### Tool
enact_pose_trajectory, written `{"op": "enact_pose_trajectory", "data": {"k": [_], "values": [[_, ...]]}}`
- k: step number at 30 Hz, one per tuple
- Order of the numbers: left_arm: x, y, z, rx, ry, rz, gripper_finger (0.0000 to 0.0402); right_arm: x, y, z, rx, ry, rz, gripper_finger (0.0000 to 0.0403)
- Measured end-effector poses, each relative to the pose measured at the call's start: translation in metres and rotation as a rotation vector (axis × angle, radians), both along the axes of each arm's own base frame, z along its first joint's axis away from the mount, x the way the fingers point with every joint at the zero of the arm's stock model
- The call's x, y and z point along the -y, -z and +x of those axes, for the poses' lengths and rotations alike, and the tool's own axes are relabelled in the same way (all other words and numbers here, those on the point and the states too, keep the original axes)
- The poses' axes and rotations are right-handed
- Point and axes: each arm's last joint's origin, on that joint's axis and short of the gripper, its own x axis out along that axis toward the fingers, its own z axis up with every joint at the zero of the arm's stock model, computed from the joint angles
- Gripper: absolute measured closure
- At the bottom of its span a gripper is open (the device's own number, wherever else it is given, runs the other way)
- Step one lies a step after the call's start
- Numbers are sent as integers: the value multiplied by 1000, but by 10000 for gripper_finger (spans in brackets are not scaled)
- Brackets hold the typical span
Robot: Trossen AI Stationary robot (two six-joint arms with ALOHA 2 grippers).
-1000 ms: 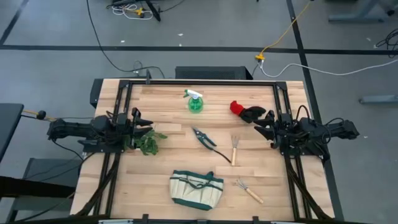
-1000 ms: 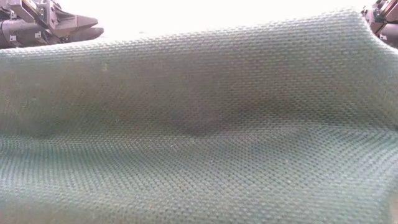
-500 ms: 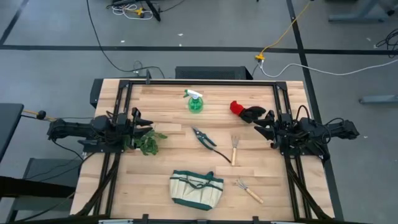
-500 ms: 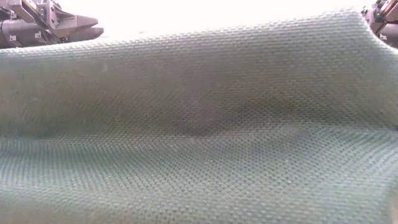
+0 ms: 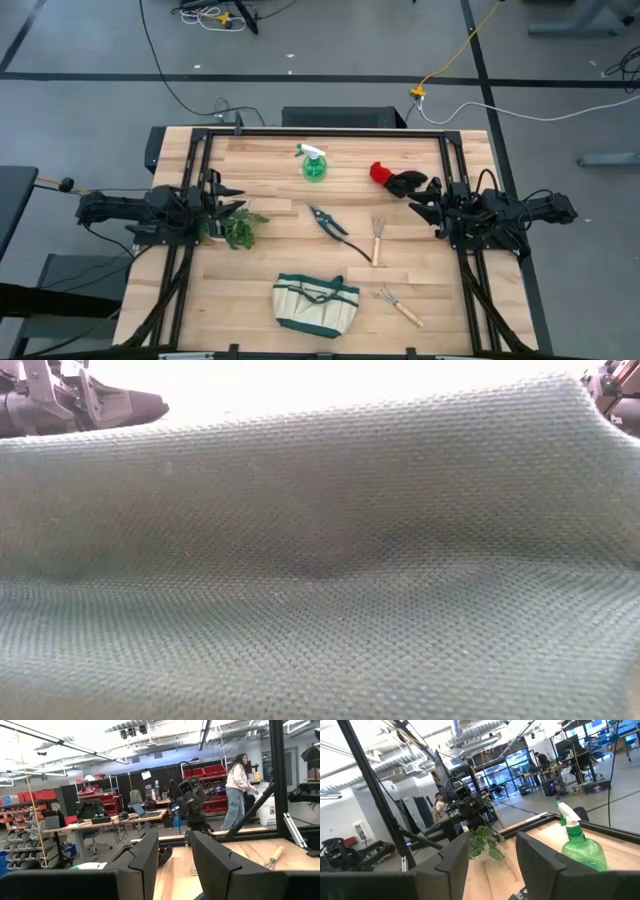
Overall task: Pick & Place Garden tools in Gardening bag
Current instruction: Open the gardening bag on the table
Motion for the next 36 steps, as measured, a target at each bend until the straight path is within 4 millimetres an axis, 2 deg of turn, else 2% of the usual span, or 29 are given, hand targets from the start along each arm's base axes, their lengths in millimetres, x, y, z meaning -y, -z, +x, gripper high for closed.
{"op": "enact_pose_trajectory", "data": {"k": [12,20,24,27,29,33,36], "values": [[0,-5,-1,52,6,-9,275,0,-1,0,7,0,1,238],[4,-9,-3,117,184,-99,275,0,-7,-2,79,0,13,238],[6,-14,-5,176,292,-188,275,0,-8,-2,90,1,13,238],[4,-17,-6,222,261,-316,275,2,-8,-3,83,73,8,238],[3,-16,-4,213,259,-365,275,4,-8,-3,79,138,25,238],[7,-16,2,153,371,-415,275,5,-8,-3,75,168,20,238],[10,-32,11,101,377,-409,275,5,-9,-4,85,174,12,238]]}}
